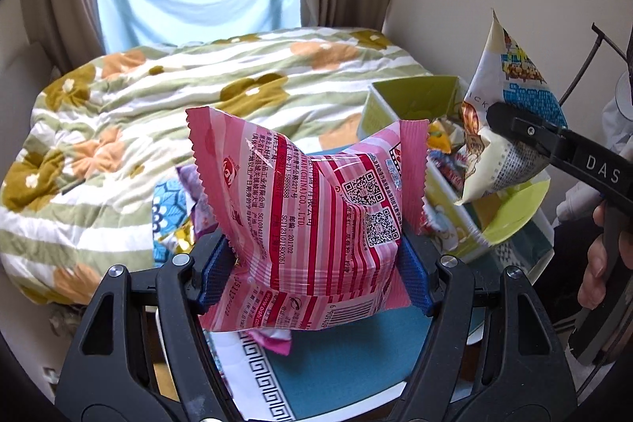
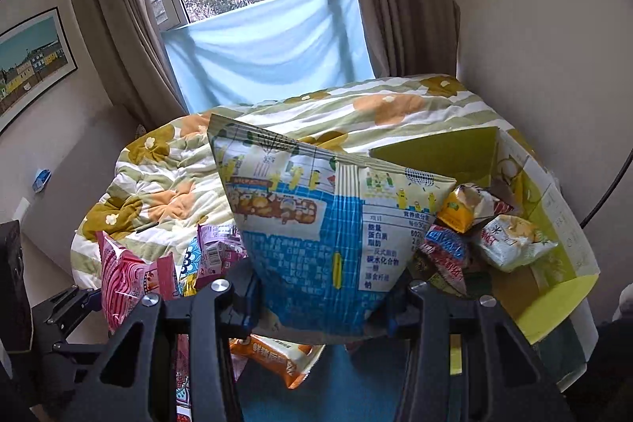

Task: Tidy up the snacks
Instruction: 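Carry both bags over the yellow-green box and release them inside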

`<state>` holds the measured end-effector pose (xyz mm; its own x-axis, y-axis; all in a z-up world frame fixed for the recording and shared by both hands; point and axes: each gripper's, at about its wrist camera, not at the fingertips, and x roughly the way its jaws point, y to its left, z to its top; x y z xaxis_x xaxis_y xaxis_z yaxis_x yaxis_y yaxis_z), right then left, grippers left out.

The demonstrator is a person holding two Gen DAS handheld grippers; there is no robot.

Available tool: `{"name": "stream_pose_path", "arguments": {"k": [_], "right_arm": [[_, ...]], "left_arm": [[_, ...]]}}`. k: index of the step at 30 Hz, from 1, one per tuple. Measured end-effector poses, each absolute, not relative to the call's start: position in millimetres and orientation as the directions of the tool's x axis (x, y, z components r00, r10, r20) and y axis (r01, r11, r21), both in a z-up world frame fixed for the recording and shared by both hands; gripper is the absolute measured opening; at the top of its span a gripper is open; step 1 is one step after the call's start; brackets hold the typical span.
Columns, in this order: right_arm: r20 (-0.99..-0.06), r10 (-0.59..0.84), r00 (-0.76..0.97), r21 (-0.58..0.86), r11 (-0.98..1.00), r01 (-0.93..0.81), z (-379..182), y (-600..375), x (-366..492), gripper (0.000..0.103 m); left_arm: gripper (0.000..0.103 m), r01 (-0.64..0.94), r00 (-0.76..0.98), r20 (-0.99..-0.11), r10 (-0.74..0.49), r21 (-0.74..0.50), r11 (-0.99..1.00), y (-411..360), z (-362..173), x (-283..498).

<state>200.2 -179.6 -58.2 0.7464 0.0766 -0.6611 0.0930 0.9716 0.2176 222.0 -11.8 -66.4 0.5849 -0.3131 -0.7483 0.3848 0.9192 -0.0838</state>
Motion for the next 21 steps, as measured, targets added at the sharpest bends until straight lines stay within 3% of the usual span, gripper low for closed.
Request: {"name": "stream_pose_path", "arguments": {"k": [8,18,21], "right_arm": [[-0.652,0.029,0.758,0.184,0.975,0.121,-46.2,-273.2,186.2,0.043],[-0.702,0.044,0.711,0.19,0.974,0.126,-71.5,-380.8,183.6,0.043],[-0.715,0.066,0.696,0.195,0.975,0.108,-79.8,-400.7,185.7,0.043]], "left_arm": [[0.069,0.385,0.58,-0.721,-0.378,-0.167,0.908,-119.9,-52.9,226.8],[0.071,0.364,0.524,-0.774,-0.357,-0.175,0.915,-248.2,-102.5,233.2],[0.077,0.347,0.529,-0.78,-0.334,-0.161,0.924,-267.9,-117.9,229.8]]}}
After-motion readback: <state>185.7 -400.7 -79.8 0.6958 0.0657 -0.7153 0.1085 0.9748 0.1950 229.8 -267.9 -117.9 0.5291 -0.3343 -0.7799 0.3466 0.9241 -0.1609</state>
